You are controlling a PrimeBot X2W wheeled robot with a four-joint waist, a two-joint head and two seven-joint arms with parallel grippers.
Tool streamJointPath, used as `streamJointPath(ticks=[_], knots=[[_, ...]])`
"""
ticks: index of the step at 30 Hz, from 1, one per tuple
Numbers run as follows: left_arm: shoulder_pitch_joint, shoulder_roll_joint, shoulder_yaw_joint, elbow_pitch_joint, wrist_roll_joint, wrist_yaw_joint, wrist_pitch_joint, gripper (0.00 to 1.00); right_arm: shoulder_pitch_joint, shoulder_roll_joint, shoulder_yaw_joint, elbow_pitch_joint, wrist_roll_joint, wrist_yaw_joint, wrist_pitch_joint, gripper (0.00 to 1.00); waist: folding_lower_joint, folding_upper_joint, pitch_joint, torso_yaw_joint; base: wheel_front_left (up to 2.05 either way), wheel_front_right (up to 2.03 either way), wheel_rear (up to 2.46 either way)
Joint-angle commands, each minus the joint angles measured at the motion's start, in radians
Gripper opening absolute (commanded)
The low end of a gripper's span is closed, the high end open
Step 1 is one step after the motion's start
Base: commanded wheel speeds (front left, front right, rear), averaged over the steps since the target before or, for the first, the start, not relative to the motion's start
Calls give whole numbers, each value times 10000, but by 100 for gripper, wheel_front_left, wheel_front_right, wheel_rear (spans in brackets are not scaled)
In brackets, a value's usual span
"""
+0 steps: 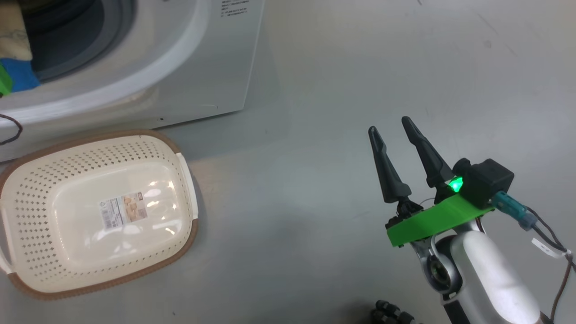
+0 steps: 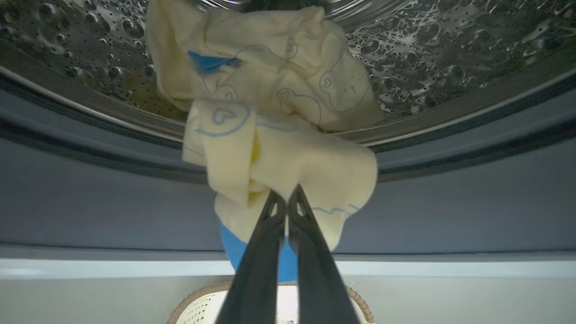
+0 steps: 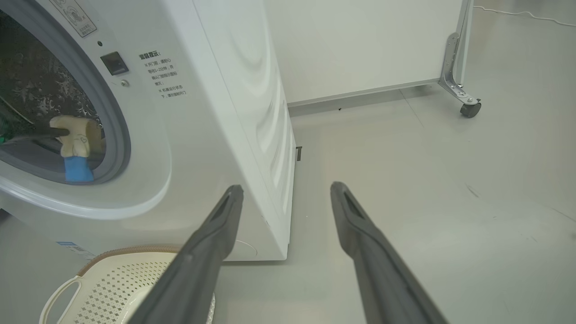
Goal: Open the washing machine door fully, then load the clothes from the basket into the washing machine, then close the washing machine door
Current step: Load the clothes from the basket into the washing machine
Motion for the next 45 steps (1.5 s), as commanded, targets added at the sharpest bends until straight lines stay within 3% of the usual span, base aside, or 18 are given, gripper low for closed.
streamJointPath(ticks=[1,8,17,24,34,40,44,45], knots=[[-172,761,385,-701,95,228,202,0,42,-66,221,-330,109,42,-81,100,0,0,139,-127,0,0,0],[-449,1403,665,-1483,526,1059,-19,0,-196,-66,458,-275,397,42,-90,100,0,0,616,-690,0,0,0],[-1415,2082,596,-1034,1429,1332,-1101,0,-440,-66,722,-395,830,42,-93,100,0,0,1386,-1481,0,0,0],[-2399,2654,352,-479,2187,1108,-2186,0,-575,-66,918,-515,1114,42,-94,100,0,0,1976,-1960,0,0,0],[-3296,2730,86,196,2846,1045,-3941,0,-704,-66,1002,-559,1231,42,-94,100,0,0,2369,-2096,0,0,0],[-3496,2488,13,1298,2657,1246,-2907,0,-740,-66,1014,-537,1231,42,-95,100,0,0,2461,-2026,0,0,0],[-3585,2331,2,1404,2500,1289,-2489,93,-772,-66,967,-511,1196,42,-95,100,0,0,2472,-1935,0,0,0],[-3612,2311,-9,1405,2487,1292,-2461,100,-786,-66,962,-504,1189,42,-95,100,0,0,2470,-1917,0,0,0]])
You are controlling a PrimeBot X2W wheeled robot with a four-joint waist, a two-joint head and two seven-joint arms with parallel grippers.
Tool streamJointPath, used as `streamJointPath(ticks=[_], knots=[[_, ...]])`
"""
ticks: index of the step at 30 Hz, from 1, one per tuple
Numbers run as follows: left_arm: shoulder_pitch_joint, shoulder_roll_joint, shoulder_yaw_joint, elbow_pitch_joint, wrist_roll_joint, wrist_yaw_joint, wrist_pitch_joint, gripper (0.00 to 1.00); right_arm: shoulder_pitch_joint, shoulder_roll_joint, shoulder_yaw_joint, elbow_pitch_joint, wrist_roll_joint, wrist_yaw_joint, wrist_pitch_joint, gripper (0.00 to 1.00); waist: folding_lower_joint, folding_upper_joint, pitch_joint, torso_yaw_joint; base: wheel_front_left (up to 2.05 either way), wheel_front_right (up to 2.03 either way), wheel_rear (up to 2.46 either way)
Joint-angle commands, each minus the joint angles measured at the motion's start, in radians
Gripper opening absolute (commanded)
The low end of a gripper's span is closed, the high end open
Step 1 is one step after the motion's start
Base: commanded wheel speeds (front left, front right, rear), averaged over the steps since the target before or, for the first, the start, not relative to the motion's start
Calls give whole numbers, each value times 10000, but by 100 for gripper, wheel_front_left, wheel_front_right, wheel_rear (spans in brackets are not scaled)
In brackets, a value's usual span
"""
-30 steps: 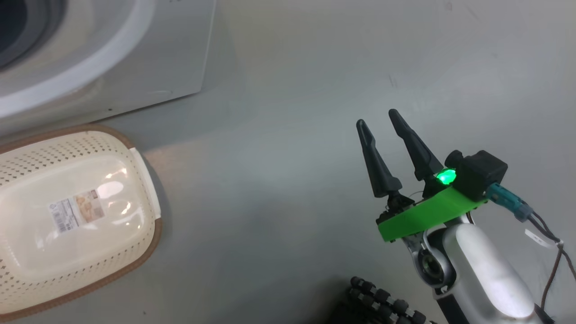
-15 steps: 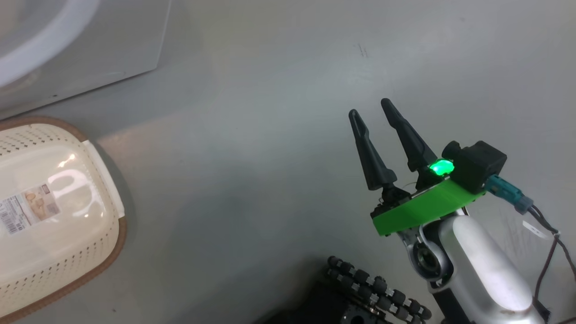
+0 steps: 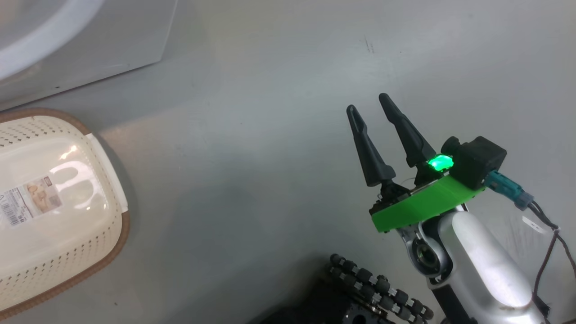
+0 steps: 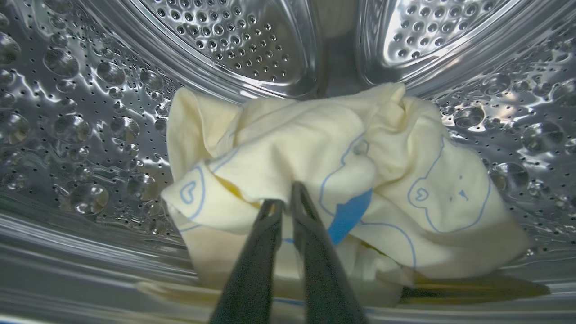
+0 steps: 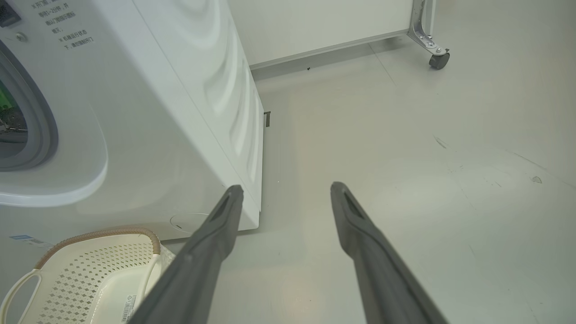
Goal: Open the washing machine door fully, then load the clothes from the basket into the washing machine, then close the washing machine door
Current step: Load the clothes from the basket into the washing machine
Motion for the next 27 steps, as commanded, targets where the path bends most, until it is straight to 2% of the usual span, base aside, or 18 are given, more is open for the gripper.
streamJointPath(ticks=[1,12,18,27], knots=[[-395,404,199,-278,-50,15,27,100,73,-74,46,-230,33,42,-93,100,0,0,-5,29,0,0,0],[147,70,332,-525,-406,190,-671,100,12,-74,-162,-224,-92,42,-93,100,0,0,-226,397,0,0,0],[1041,-197,501,-820,-748,279,-1274,100,83,-74,-359,-237,-226,42,-93,100,0,0,-557,654,0,0,0],[2736,-555,721,-1907,-1025,721,-2480,100,366,-74,-694,-231,-573,42,-93,100,0,0,-1170,1140,0,0,0]])
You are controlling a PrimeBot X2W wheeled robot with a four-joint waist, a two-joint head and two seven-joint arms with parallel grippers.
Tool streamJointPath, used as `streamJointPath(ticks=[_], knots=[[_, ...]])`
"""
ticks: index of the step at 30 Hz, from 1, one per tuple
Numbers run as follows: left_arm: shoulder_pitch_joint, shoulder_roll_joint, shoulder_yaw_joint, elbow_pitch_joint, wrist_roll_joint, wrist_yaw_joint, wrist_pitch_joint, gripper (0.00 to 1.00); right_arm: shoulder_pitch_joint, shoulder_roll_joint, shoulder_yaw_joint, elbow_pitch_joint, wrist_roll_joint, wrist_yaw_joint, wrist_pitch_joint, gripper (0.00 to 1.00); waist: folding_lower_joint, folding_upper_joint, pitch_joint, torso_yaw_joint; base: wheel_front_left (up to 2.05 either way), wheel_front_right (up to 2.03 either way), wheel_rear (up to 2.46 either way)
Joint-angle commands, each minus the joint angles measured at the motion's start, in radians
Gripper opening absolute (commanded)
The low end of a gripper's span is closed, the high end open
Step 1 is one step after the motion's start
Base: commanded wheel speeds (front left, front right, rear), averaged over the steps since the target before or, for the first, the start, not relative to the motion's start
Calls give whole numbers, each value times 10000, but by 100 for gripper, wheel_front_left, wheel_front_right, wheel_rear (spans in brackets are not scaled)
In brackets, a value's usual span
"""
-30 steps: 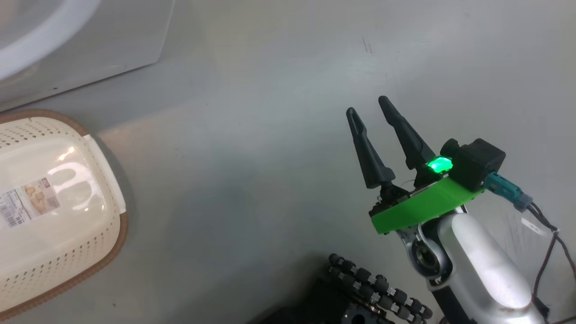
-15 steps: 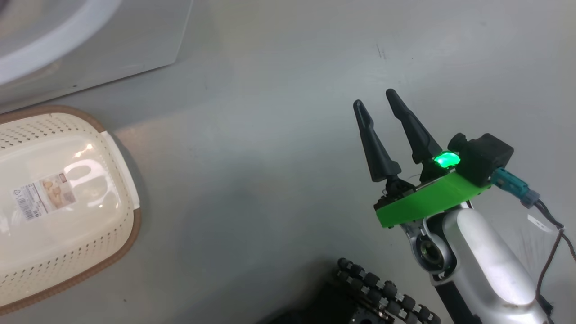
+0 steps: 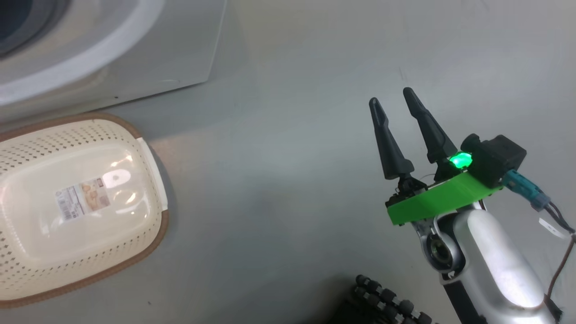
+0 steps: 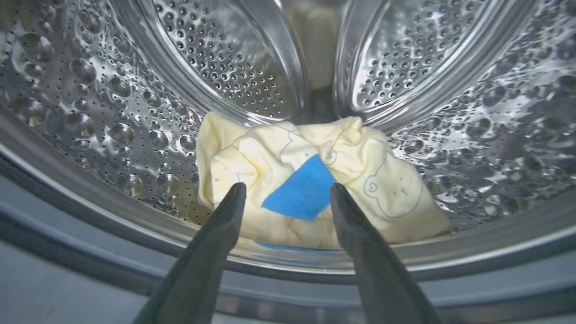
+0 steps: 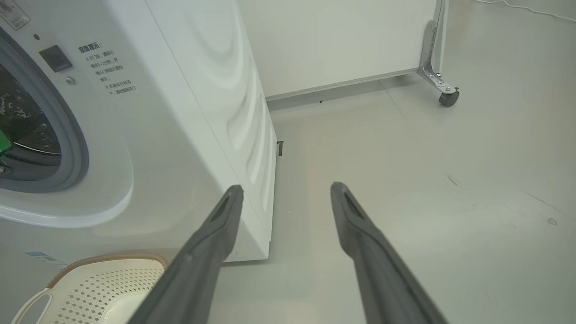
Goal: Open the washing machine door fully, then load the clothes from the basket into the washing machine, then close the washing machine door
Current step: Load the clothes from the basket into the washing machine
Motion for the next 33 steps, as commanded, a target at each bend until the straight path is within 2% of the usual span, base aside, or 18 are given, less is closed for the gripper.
streamJointPath(ticks=[1,10,16,23,27,33], knots=[[25,427,354,-352,-54,129,-88,100,277,-74,64,-264,-57,42,-93,100,1,0,-171,160,0,0,0],[2623,-320,359,-2878,-194,909,-1265,100,672,-74,-450,-377,-609,42,-93,100,1,0,-957,941,0,0,0],[4670,-811,112,-4523,-84,1526,-1600,100,1011,-74,-784,-399,-1007,42,3,100,1,0,-1570,1421,0,0,0],[6682,-1501,-133,-5800,-42,2193,-1788,100,1533,-74,-1328,-726,-1429,42,403,100,1,0,-2252,2042,0,0,0],[7496,-1739,-62,-6280,2,2423,-1863,100,1834,-74,-1463,-940,-1593,42,664,100,1,0,-2662,2314,0,0,0],[8408,-2038,-78,-6628,135,2455,-1909,100,2237,-74,-1579,-1162,-1820,42,1023,100,1,0,-3352,2646,0,0,0]])
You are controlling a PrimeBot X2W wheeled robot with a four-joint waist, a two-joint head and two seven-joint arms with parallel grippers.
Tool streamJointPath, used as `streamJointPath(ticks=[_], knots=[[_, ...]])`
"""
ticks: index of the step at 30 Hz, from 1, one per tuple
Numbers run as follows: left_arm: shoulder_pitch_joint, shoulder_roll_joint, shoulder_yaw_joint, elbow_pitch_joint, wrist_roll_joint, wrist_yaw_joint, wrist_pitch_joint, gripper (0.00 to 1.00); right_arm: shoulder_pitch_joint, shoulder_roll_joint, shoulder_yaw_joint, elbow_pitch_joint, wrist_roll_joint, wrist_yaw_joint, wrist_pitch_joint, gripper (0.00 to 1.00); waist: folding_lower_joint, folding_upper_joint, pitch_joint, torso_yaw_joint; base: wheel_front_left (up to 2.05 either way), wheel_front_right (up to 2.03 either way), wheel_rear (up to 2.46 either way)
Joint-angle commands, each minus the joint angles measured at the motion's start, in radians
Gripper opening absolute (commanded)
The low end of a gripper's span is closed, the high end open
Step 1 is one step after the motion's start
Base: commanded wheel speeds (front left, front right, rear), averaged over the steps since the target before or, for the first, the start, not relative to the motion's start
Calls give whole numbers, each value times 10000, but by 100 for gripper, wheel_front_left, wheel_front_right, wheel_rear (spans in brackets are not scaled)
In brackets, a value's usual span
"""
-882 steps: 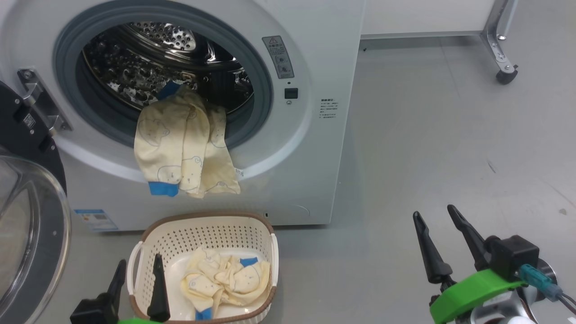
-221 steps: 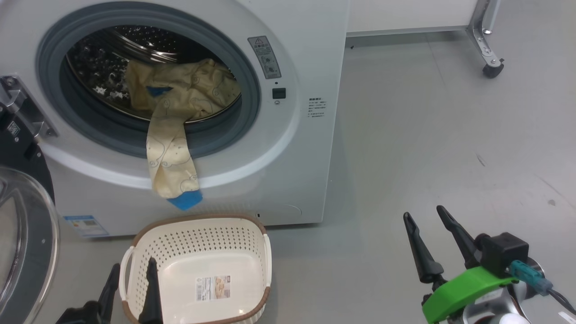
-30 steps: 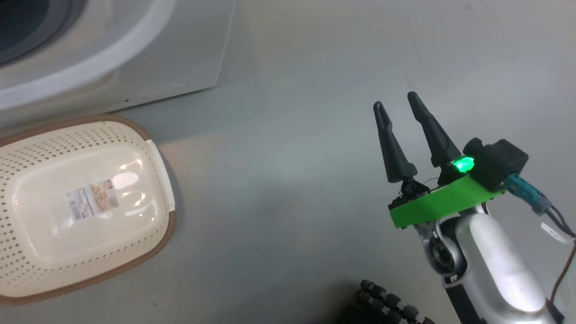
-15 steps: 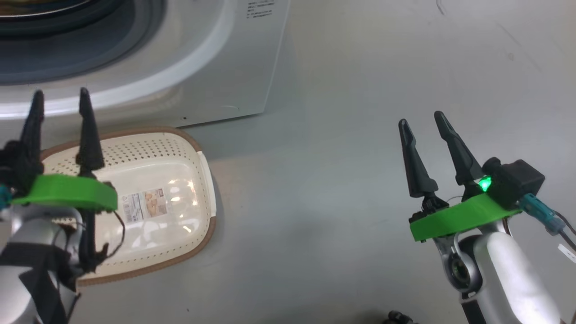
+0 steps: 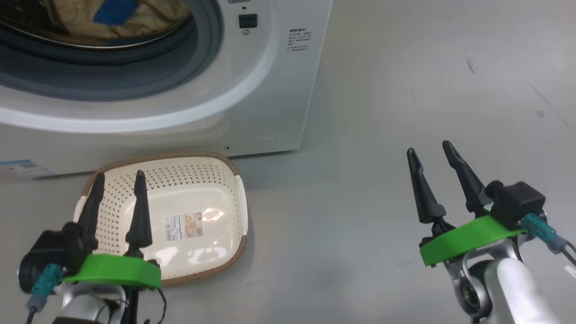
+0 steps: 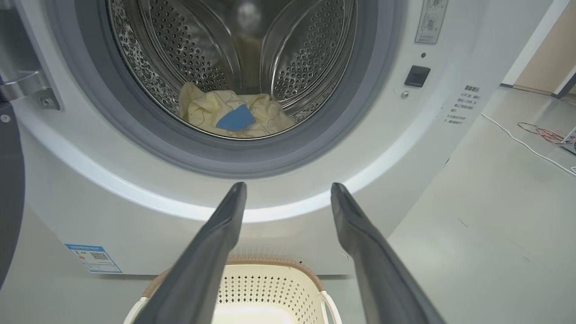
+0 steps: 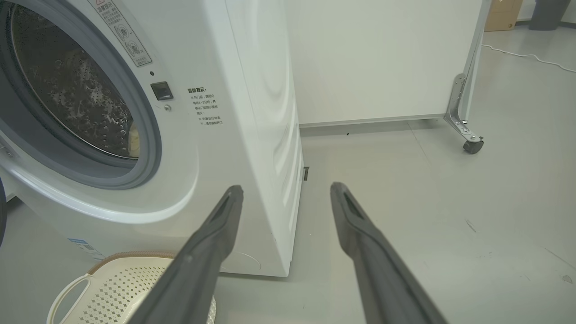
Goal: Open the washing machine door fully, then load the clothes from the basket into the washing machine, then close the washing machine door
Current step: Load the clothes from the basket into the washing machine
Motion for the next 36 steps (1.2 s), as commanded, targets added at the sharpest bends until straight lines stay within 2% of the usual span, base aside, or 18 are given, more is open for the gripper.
streamJointPath(ticks=[1,10,17,24,36], knots=[[99,85,376,-374,138,2344,-127,100,128,-72,113,-387,-93,42,102,100,1,-1,-445,253,0,0,0],[1168,-516,422,-429,330,2255,-138,100,875,-87,-79,-569,-339,42,546,100,1,-1,-1543,713,0,0,0],[1717,-848,489,-440,460,2007,-140,100,1319,-111,-157,-784,-429,42,826,100,1,-1,-2105,997,0,0,0],[2099,-1006,398,-392,550,1528,-140,100,1627,-103,-171,-1059,-462,42,1077,100,1,-1,-2459,1120,0,0,0],[2307,-1138,660,-437,1007,1201,-141,100,1929,-83,-266,-1333,-480,42,1257,100,1,-1,-2655,1105,0,0,0]])
